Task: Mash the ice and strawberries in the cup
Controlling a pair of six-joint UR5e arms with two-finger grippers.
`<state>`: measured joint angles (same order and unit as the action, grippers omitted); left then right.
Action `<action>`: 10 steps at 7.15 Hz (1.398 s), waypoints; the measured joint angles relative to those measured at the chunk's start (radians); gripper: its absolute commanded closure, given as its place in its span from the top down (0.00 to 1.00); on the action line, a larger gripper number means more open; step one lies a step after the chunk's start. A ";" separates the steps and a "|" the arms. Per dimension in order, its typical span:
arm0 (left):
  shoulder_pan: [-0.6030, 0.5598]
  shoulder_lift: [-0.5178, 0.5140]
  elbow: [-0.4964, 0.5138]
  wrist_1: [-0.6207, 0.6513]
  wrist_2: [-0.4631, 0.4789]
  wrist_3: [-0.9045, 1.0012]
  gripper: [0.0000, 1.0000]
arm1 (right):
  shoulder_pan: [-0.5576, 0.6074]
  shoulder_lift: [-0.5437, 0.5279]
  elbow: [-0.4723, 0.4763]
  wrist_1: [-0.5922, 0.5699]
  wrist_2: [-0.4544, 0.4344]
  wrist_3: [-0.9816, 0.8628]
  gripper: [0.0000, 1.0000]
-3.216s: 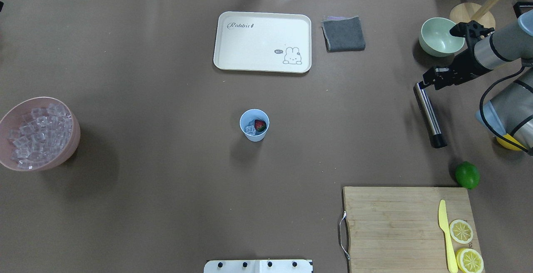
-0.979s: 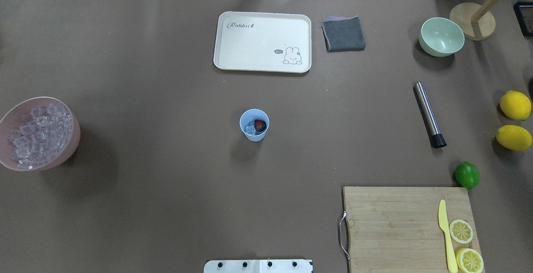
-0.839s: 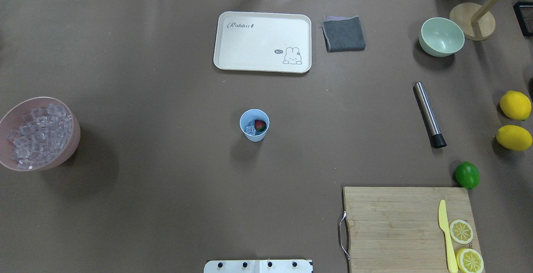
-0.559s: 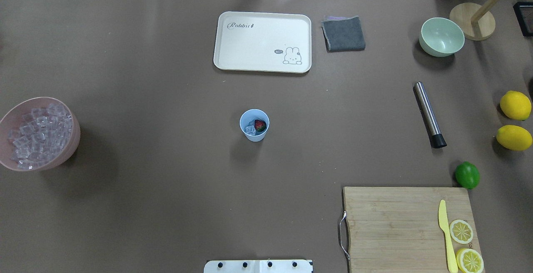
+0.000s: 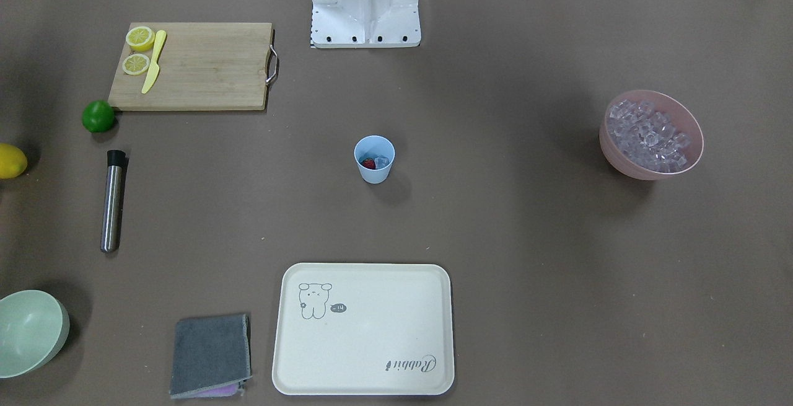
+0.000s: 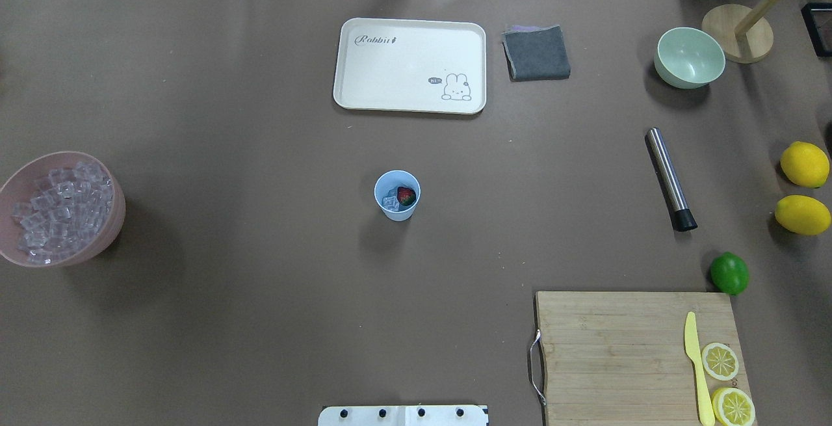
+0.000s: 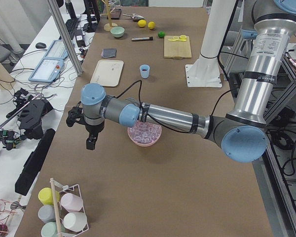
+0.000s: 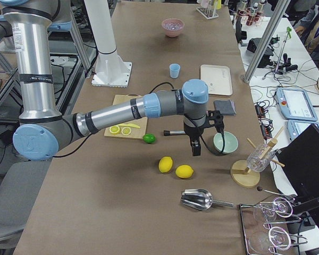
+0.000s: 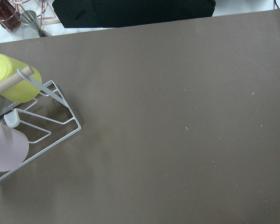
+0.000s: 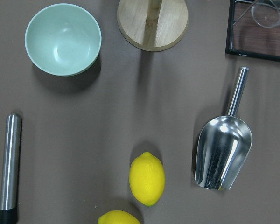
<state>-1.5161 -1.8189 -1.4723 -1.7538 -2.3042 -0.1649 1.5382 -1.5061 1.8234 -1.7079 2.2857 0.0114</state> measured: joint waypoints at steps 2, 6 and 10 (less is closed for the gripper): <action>0.005 -0.028 0.060 -0.020 0.000 -0.015 0.97 | -0.039 0.008 -0.049 0.038 0.001 -0.012 0.99; 0.023 -0.047 0.080 -0.027 0.008 -0.061 0.97 | -0.126 0.046 -0.121 0.101 -0.033 -0.014 0.99; 0.029 -0.061 0.074 -0.024 0.013 -0.071 0.97 | -0.104 0.050 -0.118 0.100 -0.027 -0.014 0.99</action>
<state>-1.4869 -1.8795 -1.3979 -1.7780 -2.2914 -0.2361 1.4342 -1.4557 1.7055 -1.6077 2.2588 -0.0030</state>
